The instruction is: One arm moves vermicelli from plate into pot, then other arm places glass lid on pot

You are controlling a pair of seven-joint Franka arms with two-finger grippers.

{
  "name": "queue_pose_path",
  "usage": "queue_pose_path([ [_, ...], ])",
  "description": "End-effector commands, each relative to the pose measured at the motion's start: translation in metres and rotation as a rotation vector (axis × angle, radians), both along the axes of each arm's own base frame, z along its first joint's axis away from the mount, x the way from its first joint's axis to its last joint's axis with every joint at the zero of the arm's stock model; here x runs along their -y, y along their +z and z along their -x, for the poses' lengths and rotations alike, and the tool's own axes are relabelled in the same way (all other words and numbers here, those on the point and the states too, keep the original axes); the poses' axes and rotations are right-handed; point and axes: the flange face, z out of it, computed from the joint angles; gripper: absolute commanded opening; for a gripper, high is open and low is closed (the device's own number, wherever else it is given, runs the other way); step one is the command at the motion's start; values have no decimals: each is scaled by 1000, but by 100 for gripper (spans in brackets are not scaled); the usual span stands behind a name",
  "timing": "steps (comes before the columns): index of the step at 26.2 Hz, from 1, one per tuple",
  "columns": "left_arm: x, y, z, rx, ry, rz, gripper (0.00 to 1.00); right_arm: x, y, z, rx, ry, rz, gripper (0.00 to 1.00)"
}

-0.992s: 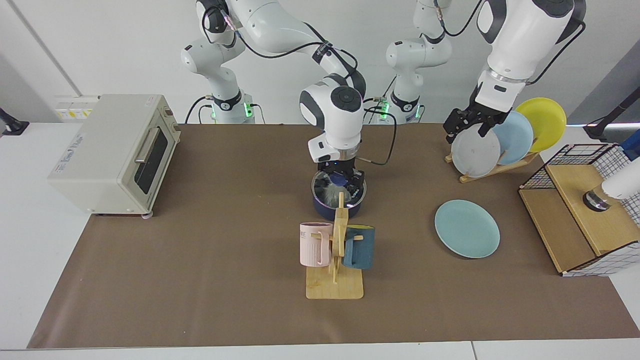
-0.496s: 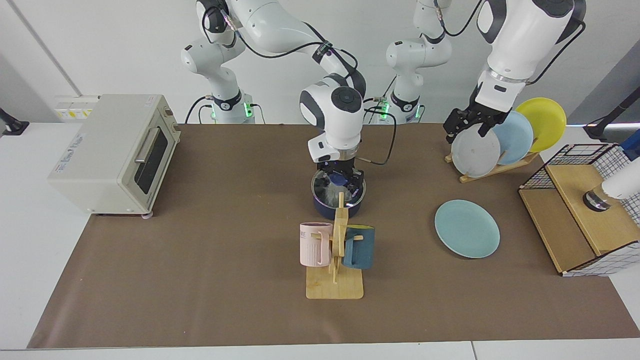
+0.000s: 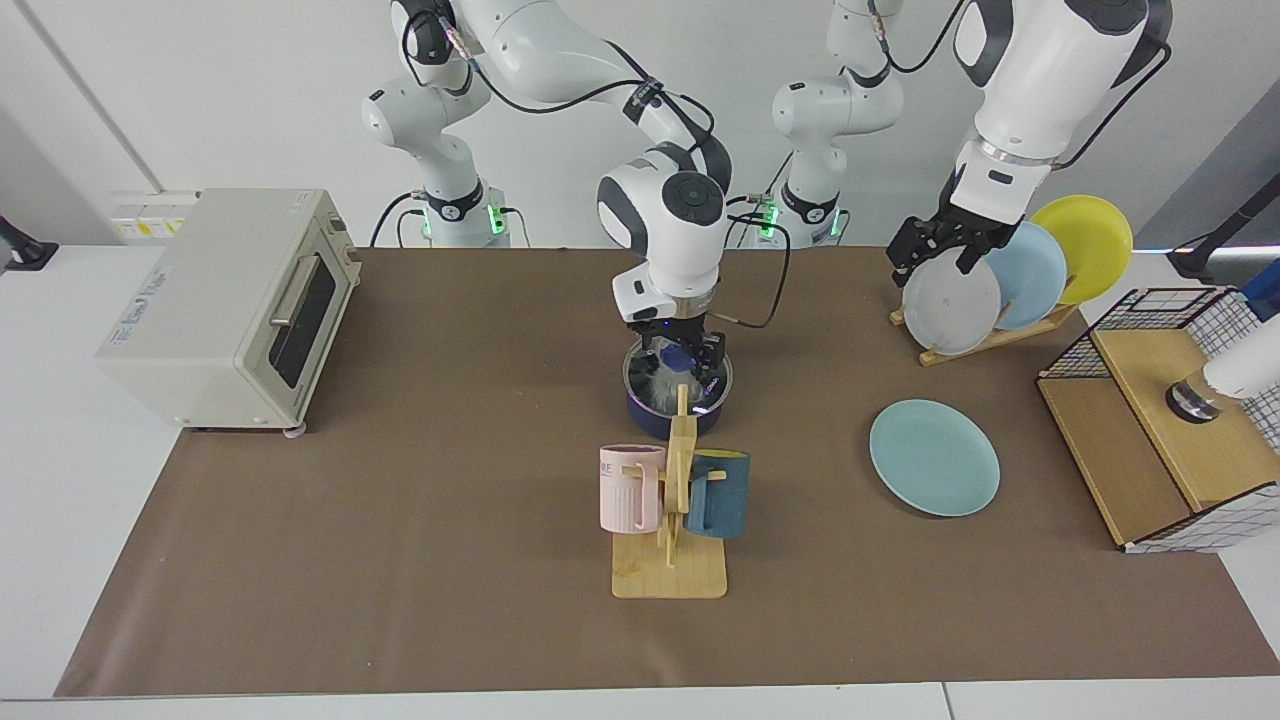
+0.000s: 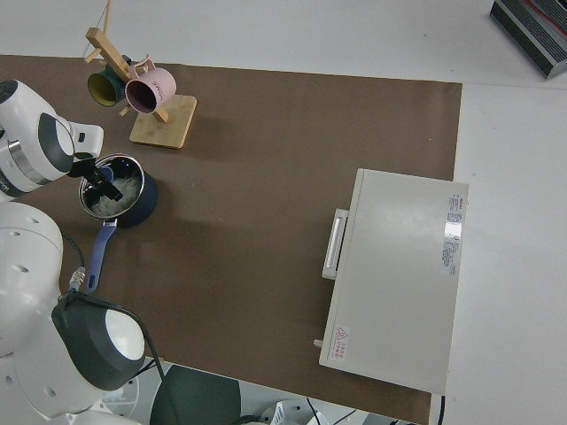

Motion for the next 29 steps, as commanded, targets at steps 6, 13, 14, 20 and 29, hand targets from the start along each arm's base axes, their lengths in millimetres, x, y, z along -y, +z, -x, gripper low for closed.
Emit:
queue_pose_path([
  [6,-2,2,8,-7,15,-9,100,10,46,-8,-6,2,-16,100],
  [13,-2,2,8,-7,13,-9,100,40,69,-27,32,-18,-49,100],
  [14,-2,2,8,-7,13,-9,100,46,74,-29,37,-2,-56,100],
  [20,-2,2,8,-7,12,-9,100,98,96,-49,58,109,-79,100],
  [29,-2,2,8,-7,13,-9,100,202,105,-76,56,277,-84,100],
])
